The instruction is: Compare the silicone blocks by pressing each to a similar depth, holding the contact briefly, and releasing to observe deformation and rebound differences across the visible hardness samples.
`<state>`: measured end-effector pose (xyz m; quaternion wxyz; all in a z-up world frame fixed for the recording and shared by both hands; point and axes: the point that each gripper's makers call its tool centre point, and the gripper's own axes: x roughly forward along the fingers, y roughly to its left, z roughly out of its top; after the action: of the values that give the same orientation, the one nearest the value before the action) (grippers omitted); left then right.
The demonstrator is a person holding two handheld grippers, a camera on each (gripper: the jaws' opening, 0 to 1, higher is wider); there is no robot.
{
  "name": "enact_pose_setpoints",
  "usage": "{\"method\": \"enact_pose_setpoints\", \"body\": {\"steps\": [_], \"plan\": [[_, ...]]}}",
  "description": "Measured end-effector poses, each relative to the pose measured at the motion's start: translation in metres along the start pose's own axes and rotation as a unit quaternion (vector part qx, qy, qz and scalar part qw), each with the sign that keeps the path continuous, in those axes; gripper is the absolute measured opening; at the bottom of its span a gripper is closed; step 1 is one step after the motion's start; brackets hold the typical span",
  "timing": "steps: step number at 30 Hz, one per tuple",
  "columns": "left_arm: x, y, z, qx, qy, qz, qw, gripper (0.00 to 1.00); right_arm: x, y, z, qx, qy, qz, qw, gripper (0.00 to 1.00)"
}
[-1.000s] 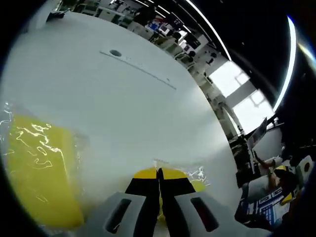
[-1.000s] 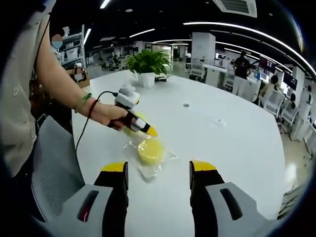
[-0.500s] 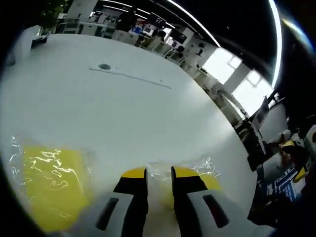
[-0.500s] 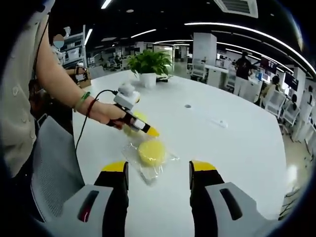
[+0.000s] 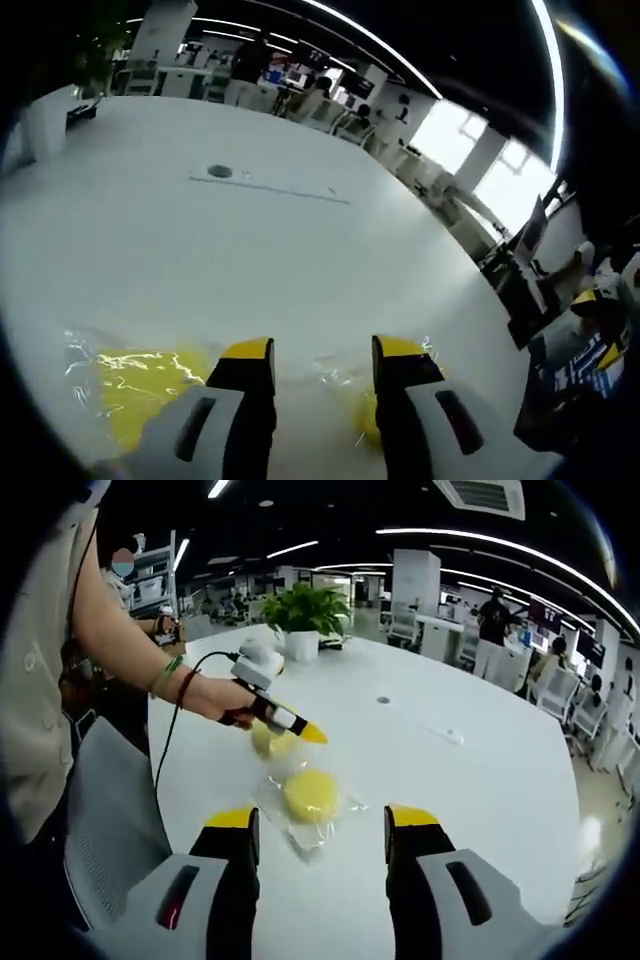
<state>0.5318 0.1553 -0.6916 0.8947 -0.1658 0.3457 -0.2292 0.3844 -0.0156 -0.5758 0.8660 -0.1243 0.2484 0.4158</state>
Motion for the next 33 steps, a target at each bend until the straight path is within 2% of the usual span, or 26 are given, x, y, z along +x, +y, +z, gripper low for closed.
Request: {"method": "enact_pose_setpoints", "body": {"steps": [4, 5, 8, 11, 17, 19, 22, 33], "plan": [[-0.013, -0.006, 0.011, 0.013, -0.012, -0.01, 0.9998, 0.39, 0.001, 0.004, 0.004, -0.002, -0.002, -0.002, 1.0, 0.47], [-0.017, -0.01, 0.014, 0.024, -0.018, -0.021, 0.9993, 0.4, 0.001, 0.005, 0.006, -0.002, -0.005, -0.002, 1.0, 0.47], [-0.027, -0.014, 0.017, 0.028, -0.02, -0.031, 0.9989, 0.42, 0.003, 0.012, 0.013, 0.01, -0.025, 0.005, 0.9996, 0.47], [-0.04, -0.017, 0.023, 0.042, -0.031, -0.039, 0.9979, 0.42, 0.005, 0.015, 0.015, 0.013, -0.027, 0.003, 0.9995, 0.48], [-0.077, -0.027, 0.037, 0.055, -0.068, -0.065, 0.9941, 0.45, 0.009, 0.02, 0.026, 0.032, -0.049, -0.008, 0.9982, 0.5], [-0.088, -0.027, 0.038, 0.054, -0.072, -0.066, 0.9938, 0.48, 0.01, 0.02, 0.03, 0.041, -0.057, -0.013, 0.9975, 0.52], [-0.11, -0.029, 0.046, 0.062, -0.097, -0.07, 0.9909, 0.54, 0.011, 0.022, 0.034, 0.042, -0.059, -0.022, 0.9972, 0.53], [-0.176, -0.038, 0.045, 0.103, -0.135, -0.094, 0.981, 0.61, 0.011, 0.041, 0.047, 0.061, -0.08, -0.041, 0.9941, 0.57]]}}
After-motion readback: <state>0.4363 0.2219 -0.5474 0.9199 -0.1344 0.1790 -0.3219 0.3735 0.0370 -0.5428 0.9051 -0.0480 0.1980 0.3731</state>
